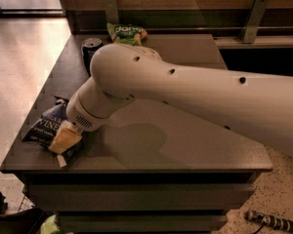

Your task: Pick blue chip bag

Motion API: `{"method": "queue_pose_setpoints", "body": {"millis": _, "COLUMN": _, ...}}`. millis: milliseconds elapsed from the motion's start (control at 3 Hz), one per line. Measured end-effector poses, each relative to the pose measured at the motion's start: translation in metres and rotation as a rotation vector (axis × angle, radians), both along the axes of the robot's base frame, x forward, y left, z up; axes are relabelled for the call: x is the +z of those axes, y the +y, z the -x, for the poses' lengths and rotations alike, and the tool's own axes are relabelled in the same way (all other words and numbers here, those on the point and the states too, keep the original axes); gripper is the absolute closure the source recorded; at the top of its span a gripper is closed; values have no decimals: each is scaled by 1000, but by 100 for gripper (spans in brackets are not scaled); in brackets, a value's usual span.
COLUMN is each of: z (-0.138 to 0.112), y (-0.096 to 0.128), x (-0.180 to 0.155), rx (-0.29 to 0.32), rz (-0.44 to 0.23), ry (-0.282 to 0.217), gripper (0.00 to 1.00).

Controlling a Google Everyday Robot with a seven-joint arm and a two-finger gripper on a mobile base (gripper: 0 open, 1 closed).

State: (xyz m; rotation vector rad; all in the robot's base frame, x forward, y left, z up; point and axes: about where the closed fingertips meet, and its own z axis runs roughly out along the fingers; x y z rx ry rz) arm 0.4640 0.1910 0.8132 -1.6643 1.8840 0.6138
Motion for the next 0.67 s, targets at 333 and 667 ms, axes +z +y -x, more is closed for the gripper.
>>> {"method": "queue_pose_setpoints", "body": {"millis": 333, "z": 0, "y": 0, "x": 5, "rx": 0, "rz": 0, "ry": 0, "gripper": 85}}
{"method": "queue_pose_setpoints", "body": {"millis": 667, "z": 0, "y": 0, "x": 7, "rx": 0, "rz": 0, "ry": 0, "gripper": 100}}
